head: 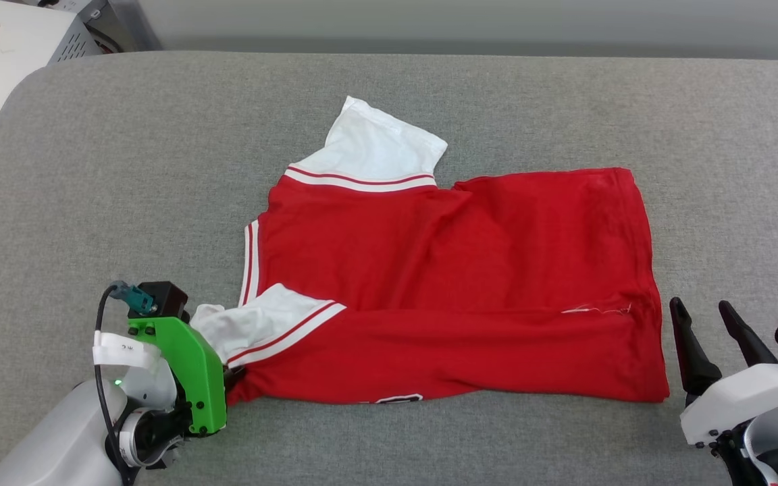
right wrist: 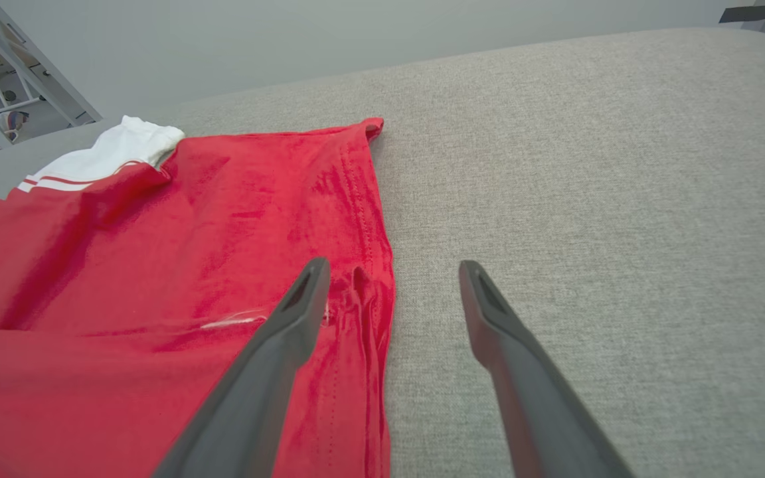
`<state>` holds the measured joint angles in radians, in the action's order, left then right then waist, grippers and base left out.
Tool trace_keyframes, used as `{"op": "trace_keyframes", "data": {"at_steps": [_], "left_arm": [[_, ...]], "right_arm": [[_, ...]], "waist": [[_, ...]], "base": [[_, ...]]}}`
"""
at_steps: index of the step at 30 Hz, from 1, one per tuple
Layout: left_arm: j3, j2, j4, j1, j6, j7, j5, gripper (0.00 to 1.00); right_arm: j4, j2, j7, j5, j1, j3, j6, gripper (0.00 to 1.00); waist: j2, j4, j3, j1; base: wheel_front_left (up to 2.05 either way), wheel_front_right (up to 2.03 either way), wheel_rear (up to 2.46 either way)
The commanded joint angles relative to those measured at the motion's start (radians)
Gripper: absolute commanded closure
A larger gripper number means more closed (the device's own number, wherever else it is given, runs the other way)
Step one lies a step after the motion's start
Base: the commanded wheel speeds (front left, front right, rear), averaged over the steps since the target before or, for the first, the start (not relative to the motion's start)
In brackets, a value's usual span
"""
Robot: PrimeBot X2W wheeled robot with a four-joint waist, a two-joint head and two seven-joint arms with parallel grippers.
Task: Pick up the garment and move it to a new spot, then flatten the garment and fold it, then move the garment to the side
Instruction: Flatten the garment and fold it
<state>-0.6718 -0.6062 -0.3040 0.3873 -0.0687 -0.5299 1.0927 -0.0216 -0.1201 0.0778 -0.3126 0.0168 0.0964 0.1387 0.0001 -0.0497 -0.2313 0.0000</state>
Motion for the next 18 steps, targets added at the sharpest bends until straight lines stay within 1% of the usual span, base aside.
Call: {"op": "trace_keyframes", "data": {"at_steps": [1,5,8,12,15,18], "left_arm": [[-0.049,0.065,-0.019,-0.039,0.019,-0.024,0.013,1.00],[-0.046,0.062,-0.006,-0.030,0.024,0.008,-0.007,1.00],[-0.032,0.043,0.029,-0.031,0.020,0.044,-0.023,1.00],[-0.009,0.008,0.097,-0.048,-0.001,0.080,-0.036,1.00],[0.007,-0.016,0.155,-0.066,-0.018,0.096,-0.038,1.00],[0.019,-0.040,0.213,-0.079,-0.036,0.105,-0.043,1.00]], "right_arm": [[0.010,-0.010,0.016,-0.019,0.007,0.007,-0.008,0.00],[0.024,-0.042,0.101,-0.054,0.003,0.027,-0.008,0.00],[0.040,-0.075,0.224,-0.089,-0.011,0.037,-0.008,0.00],[0.081,-0.104,0.404,-0.132,-0.036,0.056,-0.008,0.00],[0.114,-0.106,0.506,-0.149,-0.045,0.064,-0.008,0.00],[0.126,-0.102,0.585,-0.154,-0.045,0.042,-0.008,0.00]], "waist": [[-0.0001,-0.002,0.002,0.0000],[-0.0001,-0.007,0.012,0.0000],[-0.0001,-0.012,0.027,0.0000],[-0.0001,-0.017,0.043,0.0000],[-0.0001,-0.021,0.047,0.0000],[-0.0001,-0.028,0.041,0.0000]], "base": [[0.00,0.00,0.00],[0.00,0.00,0.00],[0.00,0.00,0.00],[0.00,0.00,0.00],[0.00,0.00,0.00],[0.00,0.00,0.00]]}}
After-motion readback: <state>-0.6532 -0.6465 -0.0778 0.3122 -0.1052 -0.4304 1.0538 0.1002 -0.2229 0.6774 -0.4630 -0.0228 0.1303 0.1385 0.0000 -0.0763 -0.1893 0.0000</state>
